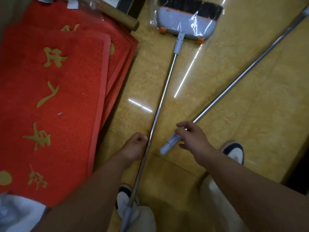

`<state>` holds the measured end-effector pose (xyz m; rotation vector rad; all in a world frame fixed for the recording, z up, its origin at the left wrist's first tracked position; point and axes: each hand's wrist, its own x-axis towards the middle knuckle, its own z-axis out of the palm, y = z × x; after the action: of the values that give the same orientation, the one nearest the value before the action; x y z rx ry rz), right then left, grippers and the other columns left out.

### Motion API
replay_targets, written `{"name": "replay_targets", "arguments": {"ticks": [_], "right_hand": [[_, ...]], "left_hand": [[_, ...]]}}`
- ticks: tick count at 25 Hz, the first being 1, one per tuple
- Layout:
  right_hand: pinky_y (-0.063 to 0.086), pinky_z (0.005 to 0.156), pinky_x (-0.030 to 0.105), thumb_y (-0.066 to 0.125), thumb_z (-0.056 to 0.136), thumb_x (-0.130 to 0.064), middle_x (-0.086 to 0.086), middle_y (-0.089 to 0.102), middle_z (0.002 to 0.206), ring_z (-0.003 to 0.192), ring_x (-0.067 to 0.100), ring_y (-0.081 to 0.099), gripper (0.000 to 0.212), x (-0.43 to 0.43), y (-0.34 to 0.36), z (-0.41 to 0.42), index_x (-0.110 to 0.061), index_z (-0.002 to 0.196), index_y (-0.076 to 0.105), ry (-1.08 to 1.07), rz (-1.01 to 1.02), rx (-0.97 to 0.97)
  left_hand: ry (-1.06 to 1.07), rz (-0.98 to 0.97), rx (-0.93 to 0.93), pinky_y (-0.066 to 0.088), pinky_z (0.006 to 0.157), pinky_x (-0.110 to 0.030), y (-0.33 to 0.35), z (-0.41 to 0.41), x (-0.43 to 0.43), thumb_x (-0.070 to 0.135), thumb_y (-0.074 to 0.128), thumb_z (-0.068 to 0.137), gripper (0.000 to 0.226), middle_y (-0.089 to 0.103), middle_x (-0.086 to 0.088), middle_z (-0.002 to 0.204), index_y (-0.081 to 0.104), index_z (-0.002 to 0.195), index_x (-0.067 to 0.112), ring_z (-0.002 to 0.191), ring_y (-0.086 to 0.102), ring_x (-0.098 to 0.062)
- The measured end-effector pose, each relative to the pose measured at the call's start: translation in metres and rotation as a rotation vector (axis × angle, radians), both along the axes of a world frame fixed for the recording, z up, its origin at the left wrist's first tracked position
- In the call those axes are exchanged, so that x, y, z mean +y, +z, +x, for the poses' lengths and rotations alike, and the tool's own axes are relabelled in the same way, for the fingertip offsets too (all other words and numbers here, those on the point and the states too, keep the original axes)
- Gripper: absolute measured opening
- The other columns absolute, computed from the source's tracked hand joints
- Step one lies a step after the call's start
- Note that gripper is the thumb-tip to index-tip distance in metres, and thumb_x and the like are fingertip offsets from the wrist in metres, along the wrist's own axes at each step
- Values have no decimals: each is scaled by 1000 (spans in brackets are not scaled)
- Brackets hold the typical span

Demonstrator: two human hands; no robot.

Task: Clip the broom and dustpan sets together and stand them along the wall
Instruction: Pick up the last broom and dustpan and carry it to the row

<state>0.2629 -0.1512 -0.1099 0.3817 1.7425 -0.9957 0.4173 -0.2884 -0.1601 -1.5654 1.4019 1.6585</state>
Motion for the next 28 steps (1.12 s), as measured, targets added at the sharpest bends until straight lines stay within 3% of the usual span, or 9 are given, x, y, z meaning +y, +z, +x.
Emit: {"name": "replay_targets", "arguments": {"ticks": [2,5,10,15,17,19,22,25,28], "right_hand": [[56,79,40,65,89,-18,9,67,102,91,20,65,15,-3,19,4,-21,103,66,21,-5,-26],[57,81,40,66,89,-21,10,67,110,99,23,66,14,2,32,8,-23,103,67,46,11,-27],[58,79,42,65,88,-21,12,66,110,103,29,66,13,2,-2,19,-21,101,66,76,58,-9],[59,83,45,67,90,-26,9,66,110,101,26,67,14,-7,-30,32,-24,103,67,126,13,29],[59,85,47,66,91,-30,9,67,108,99,27,68,10,-3,-24,37,-27,101,67,143,3,78],[59,84,48,61,95,-32,6,67,104,98,28,67,9,2,-8,42,-29,97,68,143,10,135],[55,75,39,44,100,-21,6,66,104,96,27,68,29,0,36,47,-29,94,71,106,-28,144],[51,64,26,35,97,-7,9,68,107,84,18,70,39,-9,96,46,-24,98,70,155,-61,140],[50,67,23,48,89,6,-2,67,106,91,15,68,42,-12,154,41,-28,105,67,297,-122,222]], "left_hand": [[-22,62,-30,45,65,-23,25,4,9,25,59,99,18,56,15,98,56,117,25,85,55,-7],[-48,-5,-141,54,86,-32,29,30,16,23,73,88,49,61,1,122,50,131,20,103,61,-18],[-211,-159,-366,40,103,-30,-5,56,18,31,72,86,83,29,-9,155,26,155,22,135,43,-30],[-254,-127,-343,47,78,-31,-41,68,24,32,54,96,28,63,-9,115,59,119,15,96,60,-24],[-275,-126,-244,44,69,-30,-32,70,27,34,53,98,16,60,-4,91,57,92,20,80,57,-19],[-217,-100,-126,42,66,-31,-10,69,29,33,55,98,22,53,1,77,50,79,24,69,51,-16],[-94,24,23,45,63,-36,52,61,27,15,58,96,2,57,-7,78,58,94,14,62,51,-18],[-108,63,92,45,54,-31,125,44,11,-2,53,90,34,60,-14,89,56,120,13,56,52,-18],[-107,49,187,52,55,-26,199,21,-13,6,57,95,59,62,-13,101,42,145,35,68,60,-18]]}}
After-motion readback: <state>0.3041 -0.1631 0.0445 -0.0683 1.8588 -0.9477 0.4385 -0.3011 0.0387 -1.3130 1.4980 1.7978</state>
